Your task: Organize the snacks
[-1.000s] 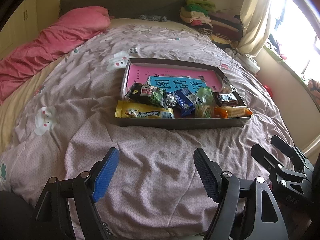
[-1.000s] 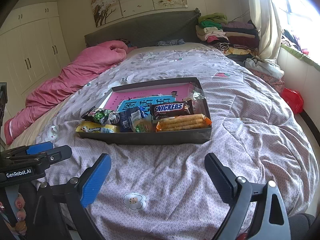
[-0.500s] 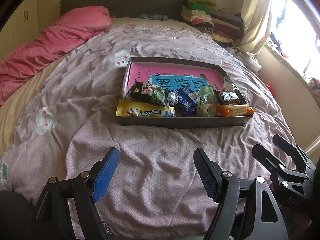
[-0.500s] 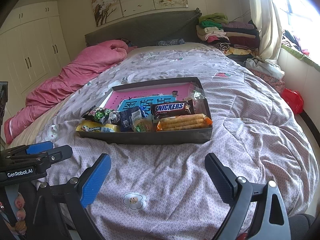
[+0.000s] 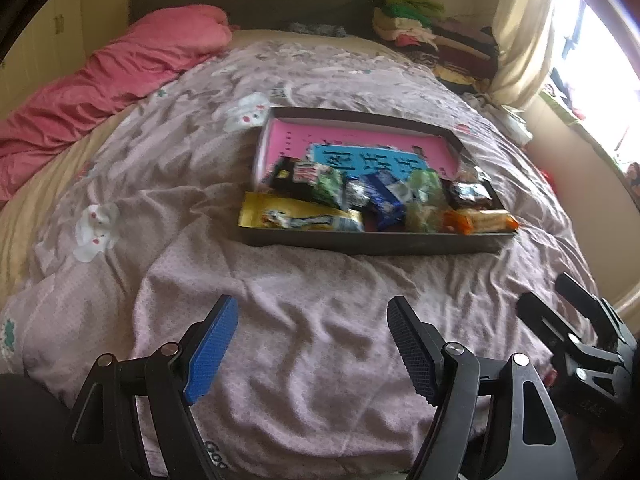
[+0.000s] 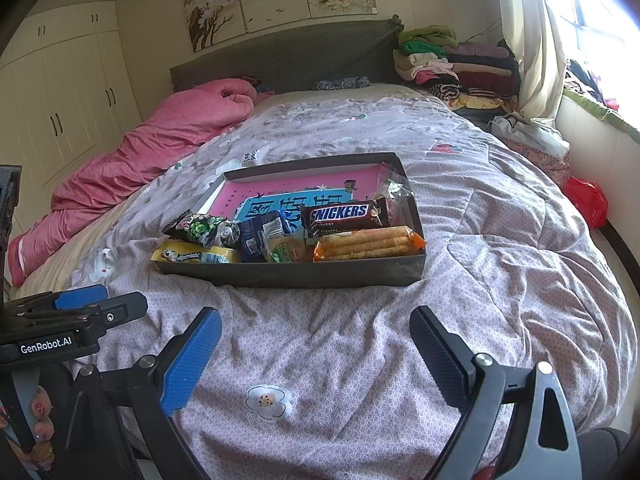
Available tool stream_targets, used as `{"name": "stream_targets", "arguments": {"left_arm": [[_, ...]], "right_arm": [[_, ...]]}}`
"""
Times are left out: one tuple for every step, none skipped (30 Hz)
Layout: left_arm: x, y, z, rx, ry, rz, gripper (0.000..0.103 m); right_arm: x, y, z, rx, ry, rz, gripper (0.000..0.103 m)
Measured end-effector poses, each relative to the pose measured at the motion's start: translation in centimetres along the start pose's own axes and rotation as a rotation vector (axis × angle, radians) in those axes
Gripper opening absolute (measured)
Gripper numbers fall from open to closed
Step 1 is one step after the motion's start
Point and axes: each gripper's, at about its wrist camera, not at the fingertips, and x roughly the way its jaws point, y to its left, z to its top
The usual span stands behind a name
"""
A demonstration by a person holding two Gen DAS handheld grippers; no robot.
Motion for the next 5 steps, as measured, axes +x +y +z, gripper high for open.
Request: {"name": "stream_targets", "arguments": {"left_arm": [[0.0,0.1,0.0,-0.006,-0.006,0.011,0.078],[0.0,0.4,0.1,-0.015,-0.012,0.020,0.078],[0.1,0.9,0.3,-0.028,-0.018,0.029,0.078],[0.2,1.2,0.5,-0.040,-0.021,0.036,0.078],[0.4,1.7,0.7,-0.049,-0.021,0.039,0.078]], "right_arm": [[0.0,0.0,0.0,0.002,0.001,0.003,0.096],[0.1,0.0,0.0,0.003,0.002,0.008,0.096],[0.3,-0.1,0.0,0.006,0.007,0.016,0.096],[0.6,-0.3,0.0,0.015,0.013,0.024,0.099],[0.8,-0.6,0.1,0.024,0.016,0.030,0.100]]}}
